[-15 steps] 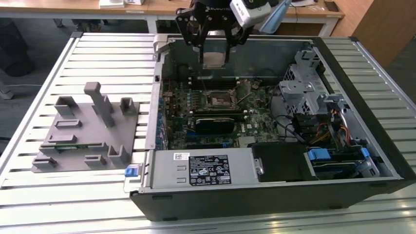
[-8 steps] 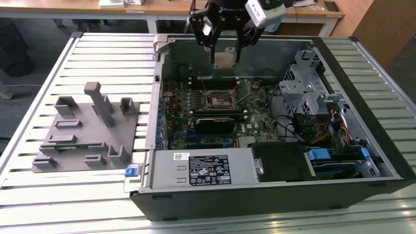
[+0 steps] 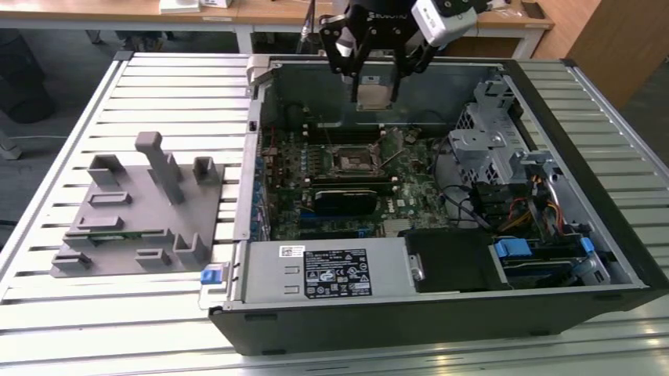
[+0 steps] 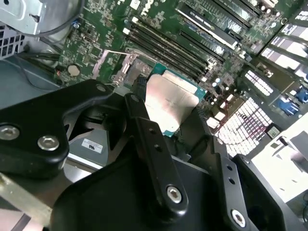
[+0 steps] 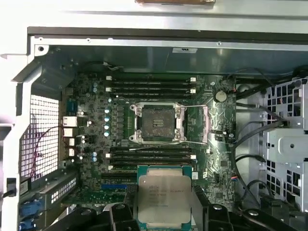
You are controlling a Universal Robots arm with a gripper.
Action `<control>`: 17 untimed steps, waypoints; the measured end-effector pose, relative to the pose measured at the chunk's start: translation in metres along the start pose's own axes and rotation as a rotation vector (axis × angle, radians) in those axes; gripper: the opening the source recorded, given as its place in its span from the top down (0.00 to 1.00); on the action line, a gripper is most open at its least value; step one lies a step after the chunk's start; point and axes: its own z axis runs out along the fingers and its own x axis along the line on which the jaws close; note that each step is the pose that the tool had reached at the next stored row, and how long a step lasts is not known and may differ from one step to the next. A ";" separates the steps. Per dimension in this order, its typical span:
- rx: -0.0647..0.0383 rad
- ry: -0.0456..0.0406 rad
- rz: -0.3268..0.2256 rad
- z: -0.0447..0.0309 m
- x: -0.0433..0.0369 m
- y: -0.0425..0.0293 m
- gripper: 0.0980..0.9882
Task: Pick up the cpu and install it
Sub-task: 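Place the cpu into insertion slot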
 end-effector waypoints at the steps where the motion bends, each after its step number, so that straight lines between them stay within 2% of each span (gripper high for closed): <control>1: 0.000 -0.0002 0.005 0.0000 -0.0001 0.0000 0.51; 3: 0.001 -0.0008 0.021 0.0002 -0.0002 0.0000 0.51; 17: 0.005 -0.0079 0.244 0.0020 -0.0001 0.0004 0.51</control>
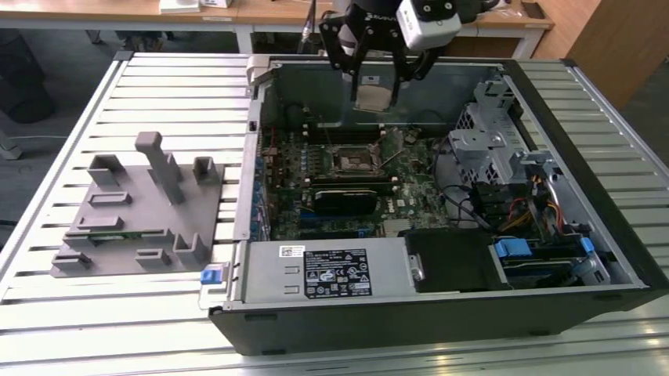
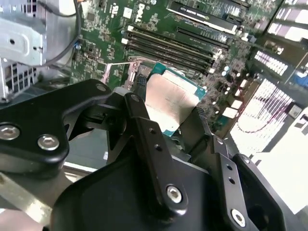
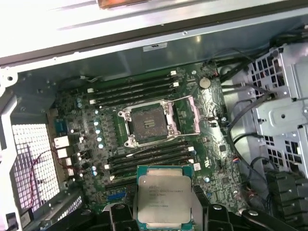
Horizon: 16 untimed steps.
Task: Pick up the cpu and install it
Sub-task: 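Place the cpu into insertion slot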
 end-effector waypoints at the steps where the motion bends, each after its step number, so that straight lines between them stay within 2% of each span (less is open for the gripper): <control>1: 0.000 -0.0004 0.015 0.0001 0.0000 0.0000 0.51; 16: 0.005 -0.0075 0.231 0.0022 0.0004 0.0012 0.51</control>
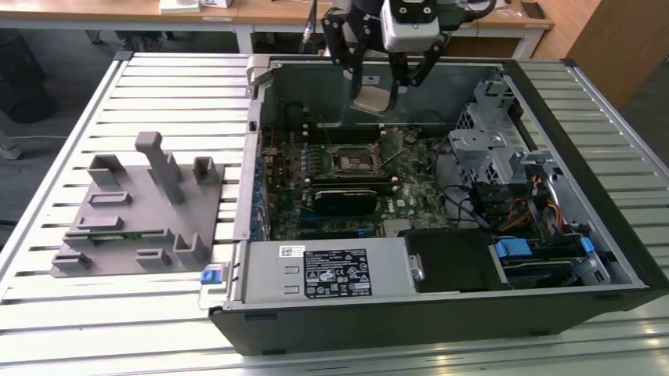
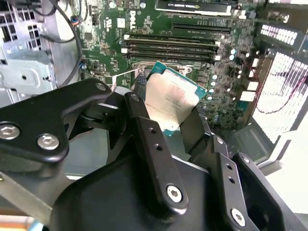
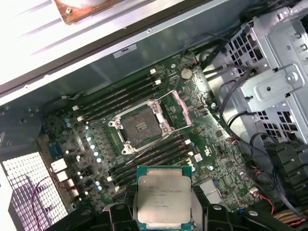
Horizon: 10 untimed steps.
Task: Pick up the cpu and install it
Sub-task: 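Place the cpu into insertion slot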
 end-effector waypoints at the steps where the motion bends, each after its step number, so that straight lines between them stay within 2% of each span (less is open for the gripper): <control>1: 0.000 -0.0004 0.013 0.0001 0.0001 0.0001 0.51; 10: 0.003 -0.0042 0.131 0.0013 0.0007 0.0012 0.51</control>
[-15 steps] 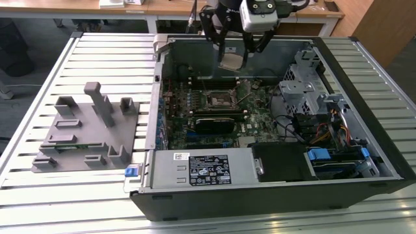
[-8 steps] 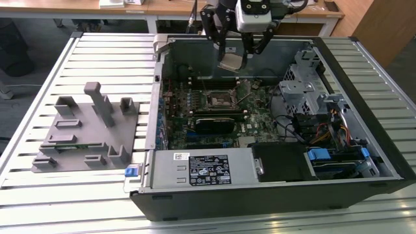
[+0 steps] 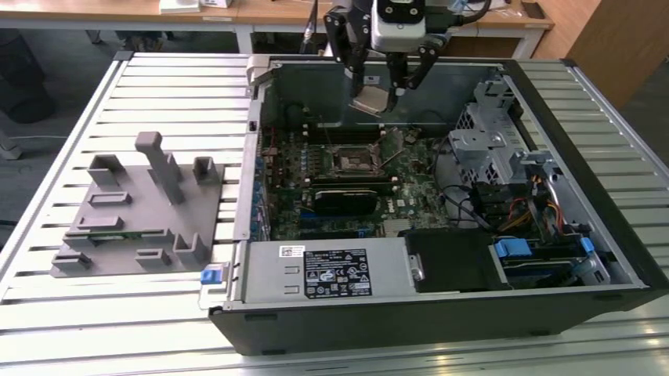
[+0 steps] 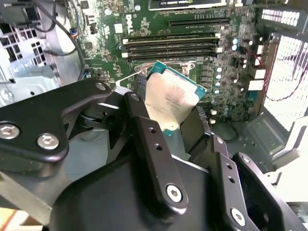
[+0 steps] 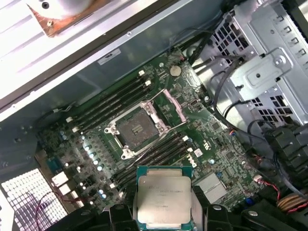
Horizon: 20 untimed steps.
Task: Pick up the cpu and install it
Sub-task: 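Place the cpu into insertion slot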
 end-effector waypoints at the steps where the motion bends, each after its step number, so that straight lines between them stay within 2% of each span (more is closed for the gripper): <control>1: 0.000 -0.0004 0.012 0.0001 0.0001 0.0001 0.51; 20: 0.005 -0.0080 0.249 0.0023 0.0020 0.0027 0.51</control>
